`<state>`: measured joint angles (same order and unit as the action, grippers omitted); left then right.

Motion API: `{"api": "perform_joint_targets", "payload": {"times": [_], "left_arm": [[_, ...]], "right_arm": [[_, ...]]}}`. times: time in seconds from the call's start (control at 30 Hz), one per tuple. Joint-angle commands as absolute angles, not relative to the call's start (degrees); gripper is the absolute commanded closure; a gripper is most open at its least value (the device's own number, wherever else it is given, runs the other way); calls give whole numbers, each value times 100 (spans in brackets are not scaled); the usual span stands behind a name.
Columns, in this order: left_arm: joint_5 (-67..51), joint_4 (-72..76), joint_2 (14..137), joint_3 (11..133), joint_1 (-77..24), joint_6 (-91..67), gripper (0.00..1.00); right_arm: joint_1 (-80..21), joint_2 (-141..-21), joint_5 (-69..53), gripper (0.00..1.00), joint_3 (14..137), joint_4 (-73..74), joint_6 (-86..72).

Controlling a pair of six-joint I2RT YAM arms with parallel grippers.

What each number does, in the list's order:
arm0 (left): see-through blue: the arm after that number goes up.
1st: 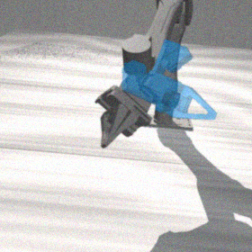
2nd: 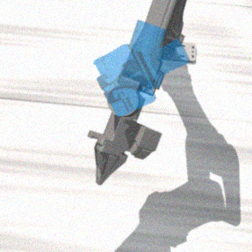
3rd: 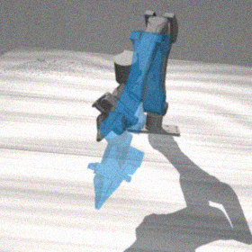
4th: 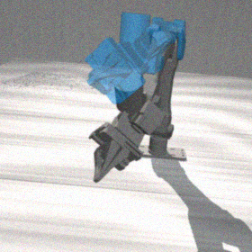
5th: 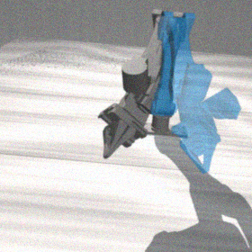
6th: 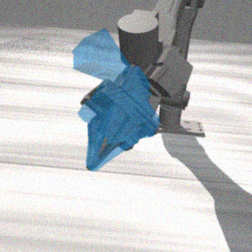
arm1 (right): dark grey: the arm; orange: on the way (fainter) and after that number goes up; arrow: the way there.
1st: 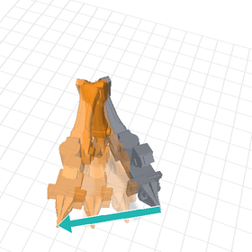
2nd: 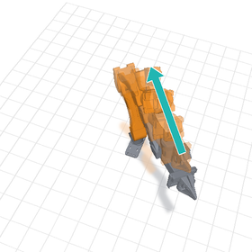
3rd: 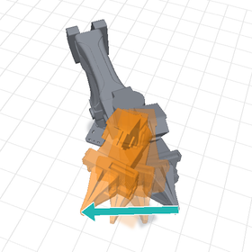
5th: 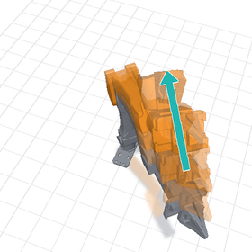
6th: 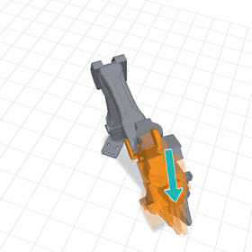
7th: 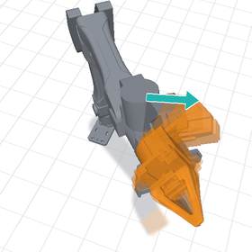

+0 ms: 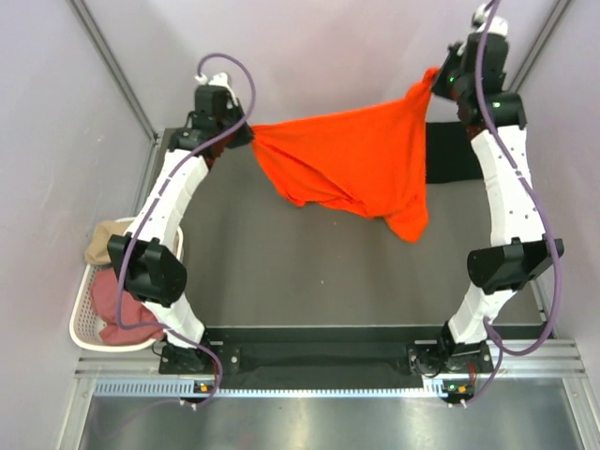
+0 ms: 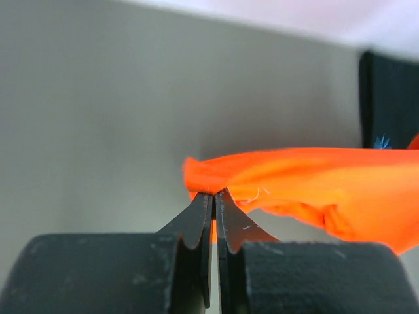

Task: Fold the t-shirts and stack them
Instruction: Flatten the tshirt out

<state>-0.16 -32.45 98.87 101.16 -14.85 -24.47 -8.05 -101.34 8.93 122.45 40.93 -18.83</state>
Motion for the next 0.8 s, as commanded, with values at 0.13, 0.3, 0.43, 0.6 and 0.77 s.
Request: {"api": "perform_joint_targets", "payload": {"times": [0.13,0.3,0.43,0.6,0.77], "left_arm": [[-650,-2716,9888,11758,-914,-1611,100],[-545,-2418,9389,12112,-896,-1319,100],[-378,-1943,8475,11086,-896,-1283,100],[-238,-1433,6501,8573,-896,-1494,100],[174,-1695,5047,6964,-896,-1915,100]], "right_arm": [[-431,-10152,607,100,13710,3077,-2285],[-404,-9581,343,100,13562,2568,-2382],[-404,-8765,220,100,12145,2242,-2329],[-404,-6876,273,100,9935,1872,-2469],[-413,-5339,185,100,8342,2179,-2627]]}}
